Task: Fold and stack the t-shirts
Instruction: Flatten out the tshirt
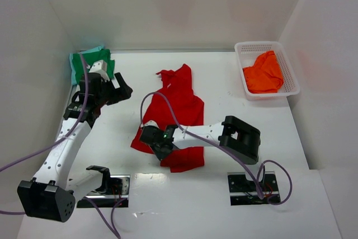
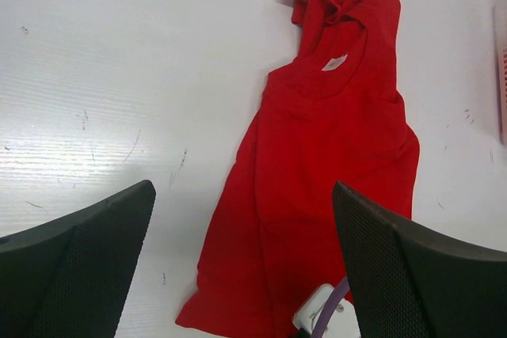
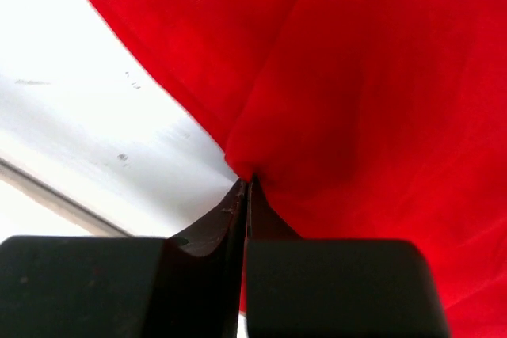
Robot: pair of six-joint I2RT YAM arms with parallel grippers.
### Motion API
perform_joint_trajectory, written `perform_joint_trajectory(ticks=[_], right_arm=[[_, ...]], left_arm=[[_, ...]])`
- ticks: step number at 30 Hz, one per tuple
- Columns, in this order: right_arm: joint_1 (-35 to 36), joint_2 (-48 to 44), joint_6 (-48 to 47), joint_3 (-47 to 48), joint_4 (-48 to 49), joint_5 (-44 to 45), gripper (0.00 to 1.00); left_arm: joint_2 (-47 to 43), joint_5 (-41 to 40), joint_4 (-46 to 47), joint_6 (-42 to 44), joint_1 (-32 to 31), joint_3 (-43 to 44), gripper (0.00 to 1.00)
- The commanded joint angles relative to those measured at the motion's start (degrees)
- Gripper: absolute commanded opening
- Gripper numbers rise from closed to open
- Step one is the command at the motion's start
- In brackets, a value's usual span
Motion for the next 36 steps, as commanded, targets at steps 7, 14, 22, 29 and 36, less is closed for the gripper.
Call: perform_joint_trajectory(ticks=[7,14,22,29,36], right_arm=[[-3.7,-14.1,1.7,2.6,-5.9,10.9,0.00],[-12.7,-20.9,-1.0,2.6,-7.0,14.2,0.00],[-26.0,-24.0,-4.7,0.0,-3.6,14.3,0.00],[-34.9,-27.2,-7.6,1.8,-2.7,14.3,0.00],[-37.9,-29.3,-10.0,4.4,-3.2,15.4,0.00]], left_arm=[[-3.3,0.0,0.7,-2.1,0.6,-0.9,1.00],[-3.3,14.0,1.3,-2.1,0.7,-6.1,1.00],[-4.6,25.4,1.1,0.3,-0.7,-8.7,1.00],[-3.3,29.9,0.7,0.7,-5.6,-9.2,1.00],[2.9,30.4,3.2,0.7,-13.7,-8.7,1.00]])
